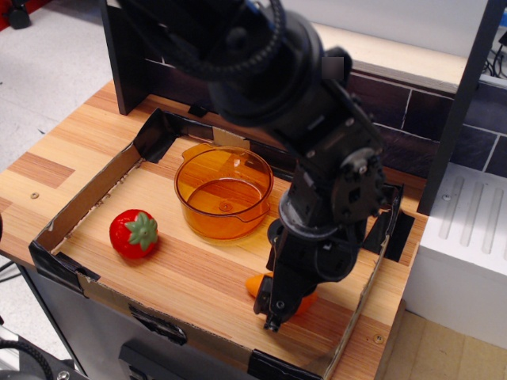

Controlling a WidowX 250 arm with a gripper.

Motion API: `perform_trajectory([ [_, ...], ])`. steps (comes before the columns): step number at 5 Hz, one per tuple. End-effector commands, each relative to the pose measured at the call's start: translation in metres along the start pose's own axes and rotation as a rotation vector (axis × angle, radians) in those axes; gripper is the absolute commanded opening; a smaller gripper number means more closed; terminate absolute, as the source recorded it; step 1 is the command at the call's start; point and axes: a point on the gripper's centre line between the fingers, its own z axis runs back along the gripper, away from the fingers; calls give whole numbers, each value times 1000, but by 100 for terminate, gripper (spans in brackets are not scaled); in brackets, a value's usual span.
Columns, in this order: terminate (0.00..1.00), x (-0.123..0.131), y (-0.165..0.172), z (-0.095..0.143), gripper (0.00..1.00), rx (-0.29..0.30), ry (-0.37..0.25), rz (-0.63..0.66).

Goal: Take carrot out of pot

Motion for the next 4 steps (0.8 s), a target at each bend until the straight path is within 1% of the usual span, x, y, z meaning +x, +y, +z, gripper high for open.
perform_trajectory([
  [1,0,9,-5,6,100,1,5,7],
  [2,0,7,1,14,100,-21,-9,30],
  [3,0,2,9,41,100,30,-55,81],
  [4,100,-9,20,84,100,98,-117,175],
])
